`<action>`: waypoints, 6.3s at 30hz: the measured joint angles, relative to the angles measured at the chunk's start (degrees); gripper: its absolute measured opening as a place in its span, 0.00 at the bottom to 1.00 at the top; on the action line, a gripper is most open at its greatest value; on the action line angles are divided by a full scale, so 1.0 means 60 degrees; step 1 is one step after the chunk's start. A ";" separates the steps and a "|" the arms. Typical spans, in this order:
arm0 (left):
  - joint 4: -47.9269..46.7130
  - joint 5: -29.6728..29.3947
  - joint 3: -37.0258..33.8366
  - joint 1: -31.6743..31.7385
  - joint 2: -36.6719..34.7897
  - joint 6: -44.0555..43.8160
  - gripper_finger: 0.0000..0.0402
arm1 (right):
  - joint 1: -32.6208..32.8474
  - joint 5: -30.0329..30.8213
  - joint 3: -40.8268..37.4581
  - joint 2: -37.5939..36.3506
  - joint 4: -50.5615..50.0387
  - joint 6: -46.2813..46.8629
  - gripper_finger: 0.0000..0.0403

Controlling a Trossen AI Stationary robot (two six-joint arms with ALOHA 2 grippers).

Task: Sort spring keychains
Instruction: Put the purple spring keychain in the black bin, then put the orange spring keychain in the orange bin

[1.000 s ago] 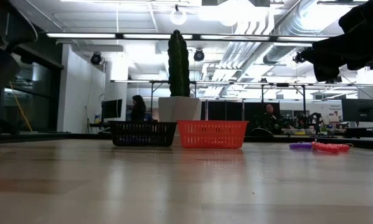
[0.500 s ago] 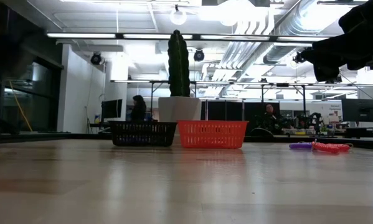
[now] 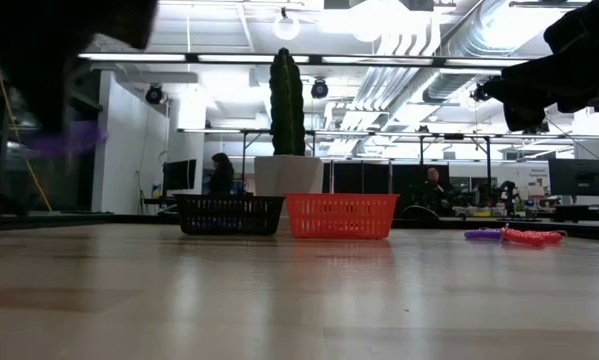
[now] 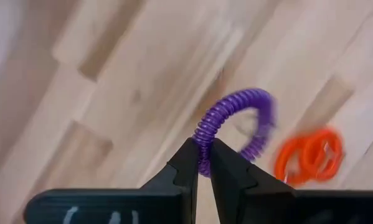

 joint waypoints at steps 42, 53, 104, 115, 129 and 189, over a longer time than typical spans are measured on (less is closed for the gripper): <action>0.1944 0.0251 0.1337 0.7837 0.1900 0.3167 0.06 | 0.0002 0.0000 -0.0003 0.0022 0.0001 0.0000 0.39; 0.1649 0.0439 0.1683 0.7842 0.2472 0.3312 0.11 | -0.0001 0.0000 -0.0004 0.0025 0.0001 0.0000 0.39; 0.1480 0.1181 -0.2022 0.0005 -0.1474 -0.0751 0.42 | 0.0002 0.0000 -0.0002 0.0040 0.0001 0.0000 0.39; 0.3300 0.1651 -0.1900 -0.0902 0.0215 -0.0864 0.42 | 0.0002 0.0000 -0.0004 0.0044 0.0001 0.0000 0.39; 0.3237 0.1734 -0.0527 -0.1013 0.1766 -0.0232 0.42 | 0.0002 0.0000 0.0000 0.0055 0.0001 0.0000 0.39; 0.1823 0.0117 -0.0270 -0.1305 0.3451 0.0231 0.42 | -0.0001 0.0000 0.0000 0.0055 0.0001 0.0000 0.39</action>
